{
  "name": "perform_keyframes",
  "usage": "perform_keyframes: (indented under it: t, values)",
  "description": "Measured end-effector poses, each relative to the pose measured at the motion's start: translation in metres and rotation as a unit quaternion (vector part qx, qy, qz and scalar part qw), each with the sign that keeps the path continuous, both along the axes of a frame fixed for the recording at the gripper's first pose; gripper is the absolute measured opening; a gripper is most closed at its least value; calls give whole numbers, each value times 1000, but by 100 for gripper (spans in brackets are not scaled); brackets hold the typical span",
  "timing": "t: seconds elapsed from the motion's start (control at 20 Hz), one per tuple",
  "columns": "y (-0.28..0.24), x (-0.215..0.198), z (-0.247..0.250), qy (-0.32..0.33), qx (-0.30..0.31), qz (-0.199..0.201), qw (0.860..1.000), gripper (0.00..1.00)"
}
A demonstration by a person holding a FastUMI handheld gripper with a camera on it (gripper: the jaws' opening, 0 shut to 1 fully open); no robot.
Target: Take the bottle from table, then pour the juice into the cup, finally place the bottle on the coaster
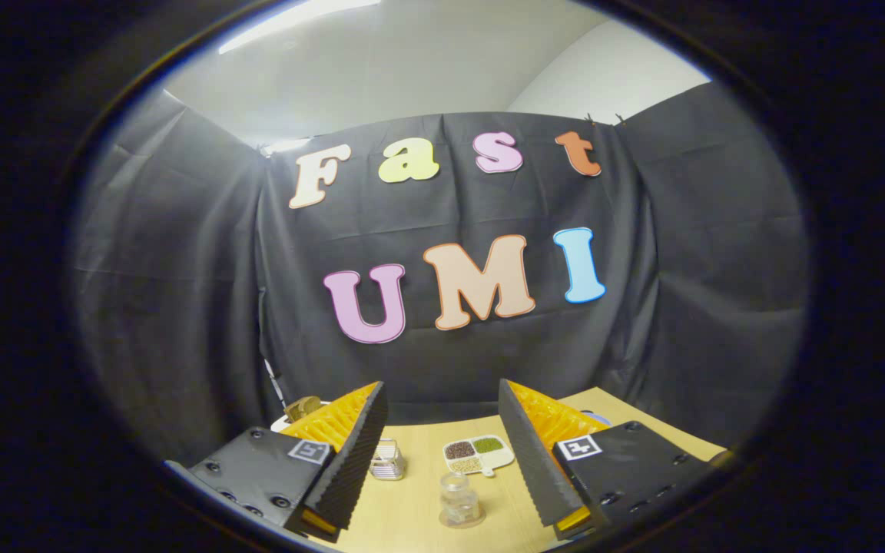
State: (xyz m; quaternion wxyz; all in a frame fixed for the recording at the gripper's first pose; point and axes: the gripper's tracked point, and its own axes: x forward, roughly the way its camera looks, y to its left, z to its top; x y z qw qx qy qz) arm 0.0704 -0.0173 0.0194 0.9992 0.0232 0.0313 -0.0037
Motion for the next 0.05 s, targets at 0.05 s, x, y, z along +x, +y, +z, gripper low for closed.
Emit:
perform_keyframes:
  t: [0.05]
  values:
    - [0, -4, 0, 0, 0, 4, 1000, 91]
